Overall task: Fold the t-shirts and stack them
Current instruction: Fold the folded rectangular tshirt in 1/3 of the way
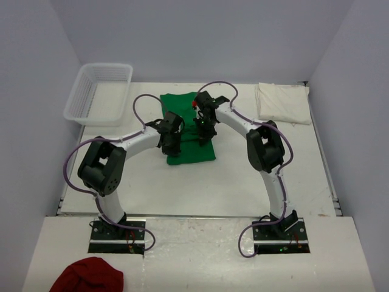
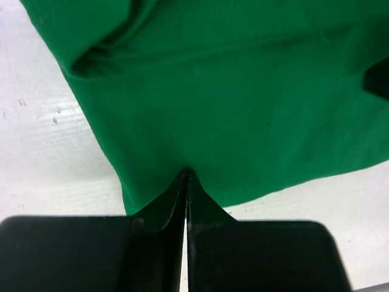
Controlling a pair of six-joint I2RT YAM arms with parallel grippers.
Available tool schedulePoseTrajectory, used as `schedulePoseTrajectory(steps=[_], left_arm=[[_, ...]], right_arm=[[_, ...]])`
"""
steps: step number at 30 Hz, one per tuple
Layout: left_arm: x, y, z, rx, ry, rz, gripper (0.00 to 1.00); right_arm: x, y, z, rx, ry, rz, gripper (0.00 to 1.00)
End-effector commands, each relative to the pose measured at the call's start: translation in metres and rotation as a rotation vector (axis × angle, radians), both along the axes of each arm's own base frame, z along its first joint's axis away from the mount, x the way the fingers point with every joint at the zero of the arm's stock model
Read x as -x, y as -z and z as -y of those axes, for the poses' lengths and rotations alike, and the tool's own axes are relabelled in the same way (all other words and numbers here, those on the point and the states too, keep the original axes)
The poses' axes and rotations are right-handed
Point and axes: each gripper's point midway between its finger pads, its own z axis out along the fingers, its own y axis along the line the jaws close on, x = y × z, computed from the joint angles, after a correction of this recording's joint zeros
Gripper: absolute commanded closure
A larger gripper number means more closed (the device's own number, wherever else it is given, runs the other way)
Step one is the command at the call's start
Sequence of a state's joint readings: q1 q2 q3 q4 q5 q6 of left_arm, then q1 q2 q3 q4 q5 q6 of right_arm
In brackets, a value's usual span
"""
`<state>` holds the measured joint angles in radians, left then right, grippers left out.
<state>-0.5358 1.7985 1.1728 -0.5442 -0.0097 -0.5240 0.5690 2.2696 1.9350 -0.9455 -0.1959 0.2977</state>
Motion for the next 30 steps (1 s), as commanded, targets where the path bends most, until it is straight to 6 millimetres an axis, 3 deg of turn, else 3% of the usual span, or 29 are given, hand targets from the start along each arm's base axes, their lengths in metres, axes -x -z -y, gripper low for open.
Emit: schedulePoseTrajectory(steps=[1,7,12,21,26,30], left_arm=[[-0.027,-0.009,0.004,0.02,-0.037,0.107,1.0],[-0.021,0.005,0.002,0.013,-0.04,0.081,1.0],[0.0,0.016,-0.01,-0.008,-0.045,0.041,1.0],[0.041,0.031,-0.037,-0.049,-0.086,-0.01,1.0],[0.067,0.034,-0.04,-0.021,-0.096,-0.063,1.0],[0.089,0.027,-0.044,-0.007,-0.108,-0.078,1.0]], right_arm=[[-0.01,-0.015,-0.014,-0.071,0.011,0.041,1.0],[0.004,0.01,-0.011,-0.034,0.02,-0.022,1.0],[0.017,0.018,-0.01,-0.027,0.028,-0.042,1.0],[0.06,0.055,0.005,0.021,0.036,-0.119,1.0],[0.083,0.051,0.004,0.008,0.049,-0.132,1.0],[0.116,0.051,0.008,0.018,0.042,-0.16,1.0]])
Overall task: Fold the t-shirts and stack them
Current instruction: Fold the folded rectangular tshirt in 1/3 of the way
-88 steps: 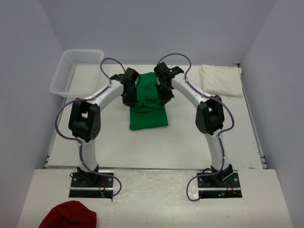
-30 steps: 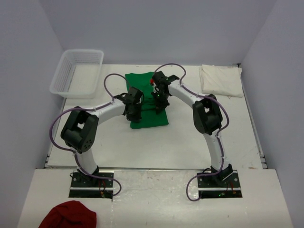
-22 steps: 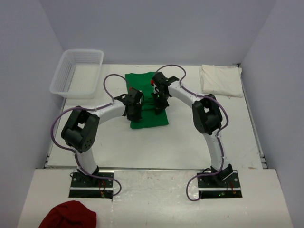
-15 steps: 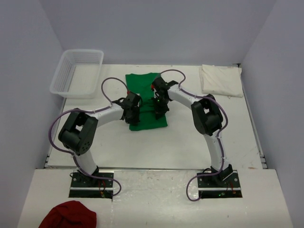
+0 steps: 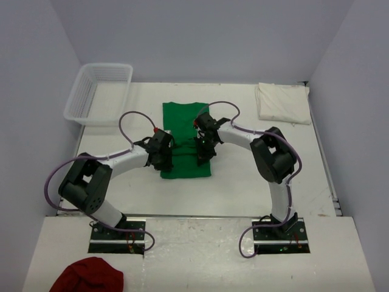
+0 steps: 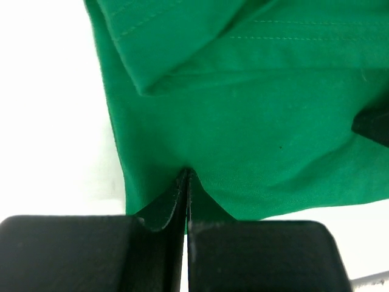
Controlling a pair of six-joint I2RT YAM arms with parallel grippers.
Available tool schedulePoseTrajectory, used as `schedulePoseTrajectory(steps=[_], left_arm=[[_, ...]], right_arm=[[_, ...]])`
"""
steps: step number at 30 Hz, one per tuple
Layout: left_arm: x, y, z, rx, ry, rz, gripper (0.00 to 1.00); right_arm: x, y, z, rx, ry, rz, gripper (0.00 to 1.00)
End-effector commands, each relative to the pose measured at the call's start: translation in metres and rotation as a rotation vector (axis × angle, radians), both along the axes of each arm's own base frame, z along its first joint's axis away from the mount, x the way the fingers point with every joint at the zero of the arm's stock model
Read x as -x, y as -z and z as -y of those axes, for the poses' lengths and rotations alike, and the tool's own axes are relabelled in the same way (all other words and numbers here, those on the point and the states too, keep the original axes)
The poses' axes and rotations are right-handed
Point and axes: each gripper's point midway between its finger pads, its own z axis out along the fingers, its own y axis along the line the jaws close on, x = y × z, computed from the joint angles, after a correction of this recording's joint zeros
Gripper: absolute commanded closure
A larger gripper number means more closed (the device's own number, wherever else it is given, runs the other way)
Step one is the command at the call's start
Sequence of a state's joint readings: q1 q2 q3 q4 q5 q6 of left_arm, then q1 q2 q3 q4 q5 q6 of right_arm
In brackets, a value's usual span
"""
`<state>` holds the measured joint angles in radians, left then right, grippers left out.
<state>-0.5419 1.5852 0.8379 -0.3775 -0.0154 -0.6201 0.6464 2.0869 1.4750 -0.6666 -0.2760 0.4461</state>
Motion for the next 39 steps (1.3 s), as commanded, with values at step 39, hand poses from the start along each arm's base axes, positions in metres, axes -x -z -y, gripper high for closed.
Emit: schedulePoseTrajectory(steps=[39], left_arm=[[0.083,-0.063,-0.003,-0.026,0.009,0.058,1.0]], right_arm=[[0.098,-0.075,0.026,0.029,-0.019,0.111,1.0]])
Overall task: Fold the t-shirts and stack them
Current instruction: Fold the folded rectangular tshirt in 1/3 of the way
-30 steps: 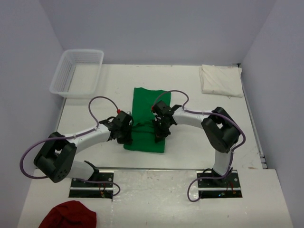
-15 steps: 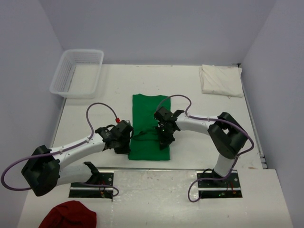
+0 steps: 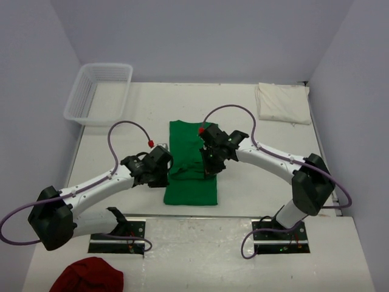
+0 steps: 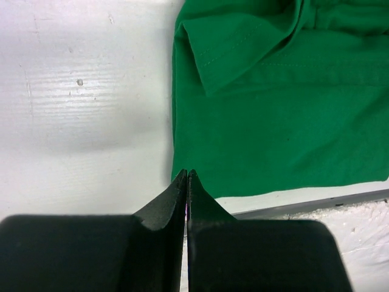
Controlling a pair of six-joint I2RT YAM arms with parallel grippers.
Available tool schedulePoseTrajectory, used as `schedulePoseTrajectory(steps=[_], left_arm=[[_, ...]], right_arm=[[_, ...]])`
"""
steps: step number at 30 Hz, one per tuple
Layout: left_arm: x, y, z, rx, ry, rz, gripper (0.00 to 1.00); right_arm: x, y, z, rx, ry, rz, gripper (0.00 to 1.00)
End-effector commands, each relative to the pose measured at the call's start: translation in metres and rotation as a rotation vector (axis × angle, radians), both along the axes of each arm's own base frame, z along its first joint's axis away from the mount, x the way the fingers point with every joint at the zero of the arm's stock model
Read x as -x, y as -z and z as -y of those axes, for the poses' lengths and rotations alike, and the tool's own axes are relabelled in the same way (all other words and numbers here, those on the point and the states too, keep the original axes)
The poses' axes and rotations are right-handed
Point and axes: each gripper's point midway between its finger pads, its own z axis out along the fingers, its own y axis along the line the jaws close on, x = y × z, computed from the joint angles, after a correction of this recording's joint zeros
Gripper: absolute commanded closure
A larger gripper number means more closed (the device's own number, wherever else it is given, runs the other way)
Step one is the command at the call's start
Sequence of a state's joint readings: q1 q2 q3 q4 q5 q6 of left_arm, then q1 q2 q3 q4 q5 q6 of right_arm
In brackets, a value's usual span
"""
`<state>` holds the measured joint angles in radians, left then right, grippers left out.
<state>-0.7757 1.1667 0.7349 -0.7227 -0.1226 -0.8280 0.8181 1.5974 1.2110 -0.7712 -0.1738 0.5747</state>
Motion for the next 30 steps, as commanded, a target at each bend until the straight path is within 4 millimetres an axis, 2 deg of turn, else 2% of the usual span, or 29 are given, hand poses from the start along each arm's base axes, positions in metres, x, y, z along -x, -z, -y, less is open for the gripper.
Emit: schedulePoseTrajectory(steps=[1,6,13,19,25,30], left_arm=[[-0.02,-0.013,0.008,-0.01,0.007,0.073,1.0],[-0.028,-0.019,0.015,-0.002,0.026,0.094,1.0],[-0.026,0.001,0.018,-0.014,0.059,0.064,1.0],[-0.021,0.025,0.029,0.014,0.091,0.011,1.0],[-0.016,0.05,0.036,0.02,0.122,-0.035,1.0],[-0.007,0.068,0.03,0.003,0.126,-0.077,1.0]], right_arm=[[0.001,0.022,0.007,0.056,0.004,-0.007,1.0],[0.005,0.032,0.009,0.053,0.005,-0.008,1.0],[0.004,0.064,0.011,0.1,-0.003,-0.026,1.0],[-0.005,0.079,0.003,0.118,-0.014,-0.031,1.0],[-0.018,0.081,-0.008,0.114,-0.021,-0.018,1.0],[-0.028,0.077,-0.017,0.122,-0.023,-0.011,1.0]])
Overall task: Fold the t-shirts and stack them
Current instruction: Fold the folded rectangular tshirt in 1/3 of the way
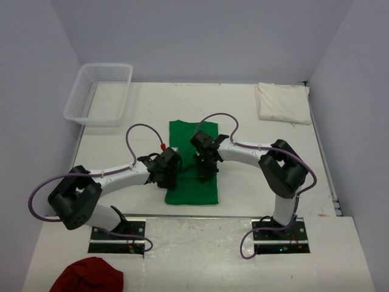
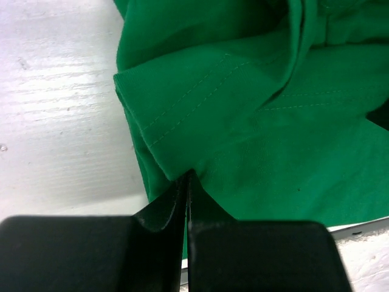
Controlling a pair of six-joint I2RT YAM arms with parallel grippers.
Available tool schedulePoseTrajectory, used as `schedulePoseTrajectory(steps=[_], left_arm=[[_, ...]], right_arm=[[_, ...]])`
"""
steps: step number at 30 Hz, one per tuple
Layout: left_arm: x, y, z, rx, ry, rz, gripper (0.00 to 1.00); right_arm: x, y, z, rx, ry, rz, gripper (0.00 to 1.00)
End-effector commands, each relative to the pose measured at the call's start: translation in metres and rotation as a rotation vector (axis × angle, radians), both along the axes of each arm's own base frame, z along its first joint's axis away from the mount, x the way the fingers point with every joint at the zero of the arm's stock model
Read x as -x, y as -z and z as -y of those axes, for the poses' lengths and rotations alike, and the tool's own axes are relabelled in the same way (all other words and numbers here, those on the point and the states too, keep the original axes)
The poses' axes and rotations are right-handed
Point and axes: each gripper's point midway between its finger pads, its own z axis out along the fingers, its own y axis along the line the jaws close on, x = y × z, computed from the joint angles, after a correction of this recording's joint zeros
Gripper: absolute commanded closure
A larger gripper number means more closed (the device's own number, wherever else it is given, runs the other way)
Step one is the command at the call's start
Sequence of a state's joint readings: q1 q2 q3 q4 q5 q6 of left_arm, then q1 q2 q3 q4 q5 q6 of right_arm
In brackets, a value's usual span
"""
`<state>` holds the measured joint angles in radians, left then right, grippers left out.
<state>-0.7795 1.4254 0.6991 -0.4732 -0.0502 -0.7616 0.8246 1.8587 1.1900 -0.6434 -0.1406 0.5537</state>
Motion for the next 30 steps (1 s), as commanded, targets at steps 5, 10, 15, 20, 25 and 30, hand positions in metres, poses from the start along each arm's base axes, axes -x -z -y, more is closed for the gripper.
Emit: schedulePoseTrajectory(steps=[5,10,15,20,25,30], left_arm=[[0.014,0.027,-0.007,-0.01,0.027,-0.038,1.0],[0.017,0.029,-0.01,-0.017,0.021,-0.042,1.0],[0.02,0.029,-0.014,-0.025,0.018,-0.049,1.0],[0.025,0.03,-0.018,-0.026,0.015,-0.054,1.0],[0.029,0.032,-0.022,-0.032,0.012,-0.059,1.0],[0.027,0.031,-0.022,-0.033,0.015,-0.054,1.0]], right_arm=[[-0.028,-0.012,-0.017,0.006,-0.012,0.074,1.0],[-0.044,-0.009,-0.02,0.035,0.005,0.091,1.0],[-0.072,-0.01,-0.022,0.056,0.026,0.113,1.0],[-0.115,-0.022,-0.017,0.062,0.063,0.151,1.0],[-0.156,-0.038,-0.017,0.04,0.09,0.189,1.0],[-0.196,-0.067,-0.025,0.006,0.075,0.259,1.0]])
